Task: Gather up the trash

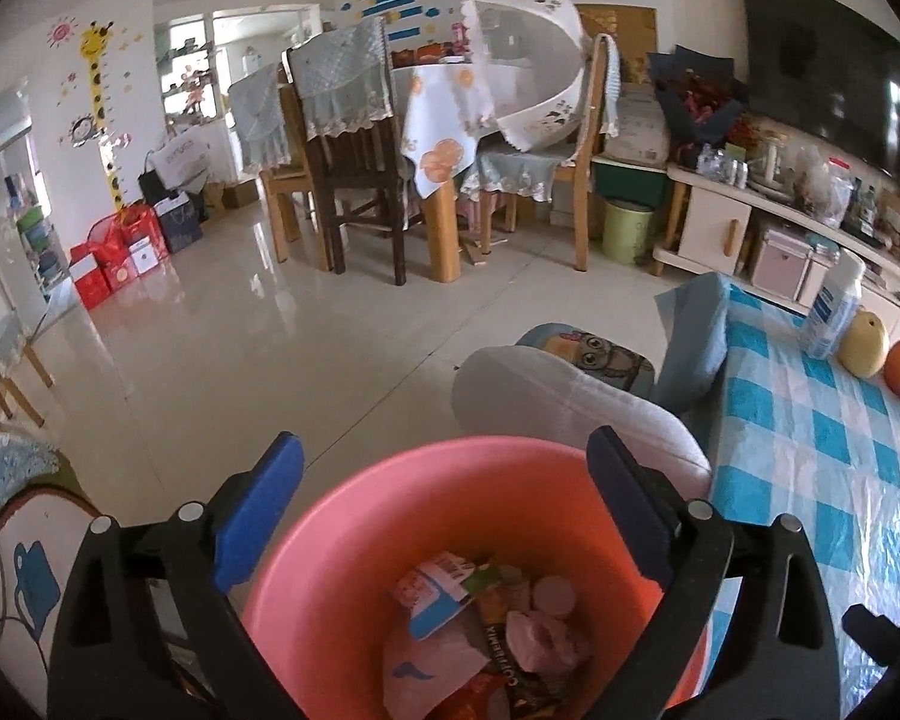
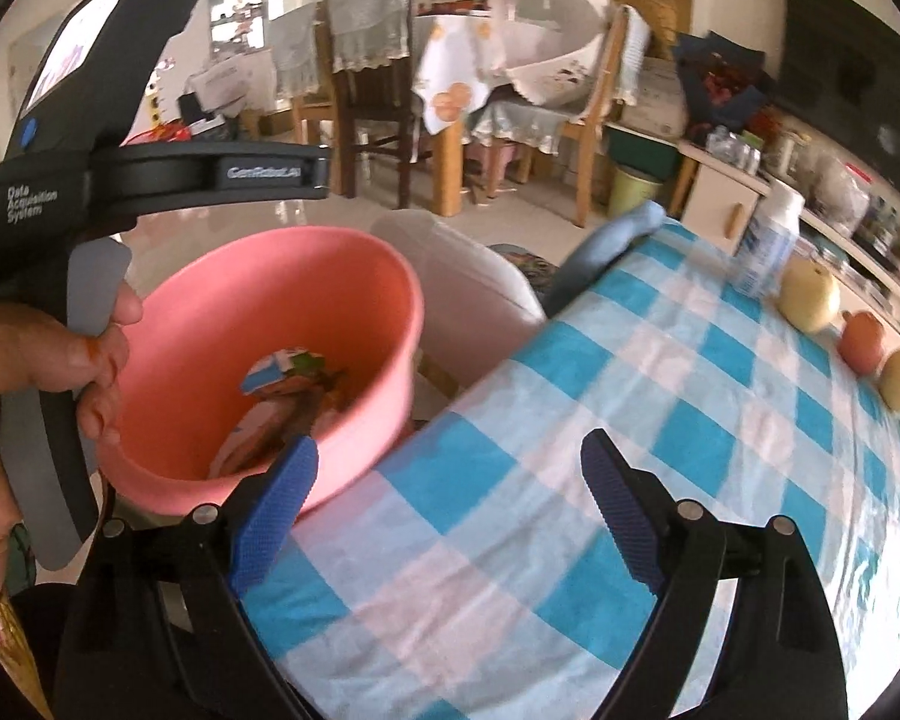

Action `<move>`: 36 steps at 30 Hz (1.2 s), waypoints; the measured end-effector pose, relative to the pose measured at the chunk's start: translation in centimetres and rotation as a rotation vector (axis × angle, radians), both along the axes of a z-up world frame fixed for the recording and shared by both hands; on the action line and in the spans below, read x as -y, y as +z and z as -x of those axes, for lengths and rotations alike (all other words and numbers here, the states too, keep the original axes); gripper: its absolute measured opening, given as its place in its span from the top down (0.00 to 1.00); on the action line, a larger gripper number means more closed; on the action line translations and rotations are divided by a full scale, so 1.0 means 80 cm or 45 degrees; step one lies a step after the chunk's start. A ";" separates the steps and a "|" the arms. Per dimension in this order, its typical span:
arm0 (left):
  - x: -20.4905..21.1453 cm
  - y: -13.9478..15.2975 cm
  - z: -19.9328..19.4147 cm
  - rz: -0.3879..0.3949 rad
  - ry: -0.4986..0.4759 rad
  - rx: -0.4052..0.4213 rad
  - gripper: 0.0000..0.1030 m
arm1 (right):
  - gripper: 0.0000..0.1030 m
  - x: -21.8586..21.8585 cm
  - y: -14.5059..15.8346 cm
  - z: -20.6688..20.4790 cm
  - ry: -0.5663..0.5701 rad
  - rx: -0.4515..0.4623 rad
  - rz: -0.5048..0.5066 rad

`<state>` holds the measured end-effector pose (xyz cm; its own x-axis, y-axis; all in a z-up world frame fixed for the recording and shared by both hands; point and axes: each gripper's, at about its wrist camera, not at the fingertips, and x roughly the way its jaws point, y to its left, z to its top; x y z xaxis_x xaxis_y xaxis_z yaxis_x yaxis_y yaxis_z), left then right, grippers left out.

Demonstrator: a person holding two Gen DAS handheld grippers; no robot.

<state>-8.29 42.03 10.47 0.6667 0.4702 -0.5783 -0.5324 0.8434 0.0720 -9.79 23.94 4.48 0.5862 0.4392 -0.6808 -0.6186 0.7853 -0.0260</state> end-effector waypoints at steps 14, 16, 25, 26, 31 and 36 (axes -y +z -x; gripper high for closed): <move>0.061 0.005 -0.022 -0.081 -0.120 0.009 0.06 | 0.12 0.081 -0.002 -0.013 -0.167 -0.051 -0.013; 0.069 0.005 -0.025 -0.087 -0.136 0.006 0.06 | 0.12 0.092 -0.002 -0.014 -0.180 -0.061 -0.019; 0.114 0.005 -0.042 -0.093 -0.209 0.011 0.06 | 0.12 0.136 -0.003 -0.016 -0.240 -0.061 -0.024; 0.118 0.005 -0.043 -0.092 -0.218 0.012 0.06 | 0.12 0.140 -0.003 -0.016 -0.247 -0.060 -0.027; 0.150 0.003 -0.052 -0.112 -0.269 0.006 0.06 | 0.12 0.164 -0.003 -0.019 -0.283 -0.060 -0.049; 0.180 0.001 -0.059 -0.125 -0.317 0.002 0.06 | 0.12 0.190 -0.005 -0.023 -0.321 -0.059 -0.066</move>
